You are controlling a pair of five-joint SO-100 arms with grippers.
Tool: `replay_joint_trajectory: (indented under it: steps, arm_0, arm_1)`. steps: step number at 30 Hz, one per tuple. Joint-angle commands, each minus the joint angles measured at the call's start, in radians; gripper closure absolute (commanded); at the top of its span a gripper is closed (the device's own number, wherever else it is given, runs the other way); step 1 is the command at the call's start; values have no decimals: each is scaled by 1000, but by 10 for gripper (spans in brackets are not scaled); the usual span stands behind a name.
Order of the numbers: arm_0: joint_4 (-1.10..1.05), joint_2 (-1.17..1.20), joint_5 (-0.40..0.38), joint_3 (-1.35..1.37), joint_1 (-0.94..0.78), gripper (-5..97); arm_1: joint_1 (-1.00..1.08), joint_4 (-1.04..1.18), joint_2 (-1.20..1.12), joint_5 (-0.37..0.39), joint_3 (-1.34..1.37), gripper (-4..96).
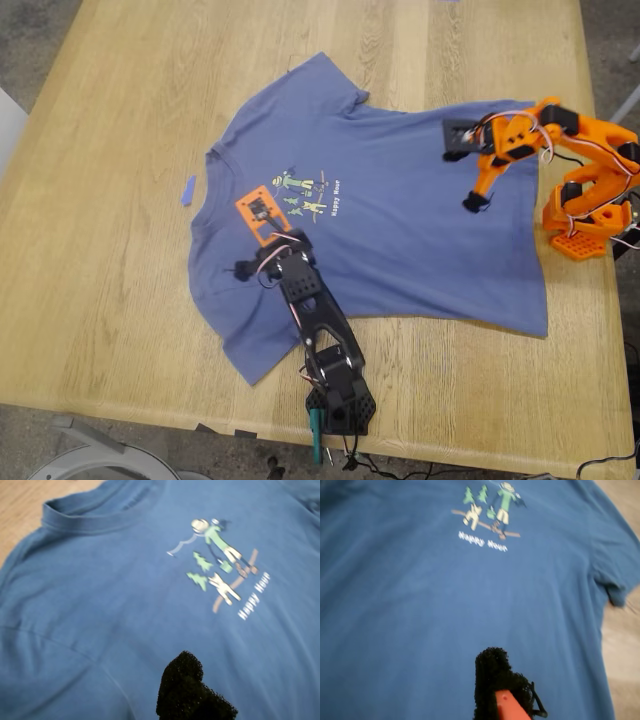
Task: Fold a T-shirt
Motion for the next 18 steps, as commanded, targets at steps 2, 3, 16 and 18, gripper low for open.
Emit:
replay_joint_trajectory:
  steps: [2,3,16,18]
  arm_0:
    - [-178,-81,11,-8,-78,373]
    - [-218,-118,12,-11,-94,373]
    - [-572,-604,52,-232,-179,376]
    - [-603,-667,75,-275,-192,376]
  arm_1:
    - [-61,-155,-109,26,-37,395]
    - [-78,-187,-156,31,-61,395]
    - [-160,-328,-471,103,-258,412]
    - [-161,-331,-472,110,-247,418]
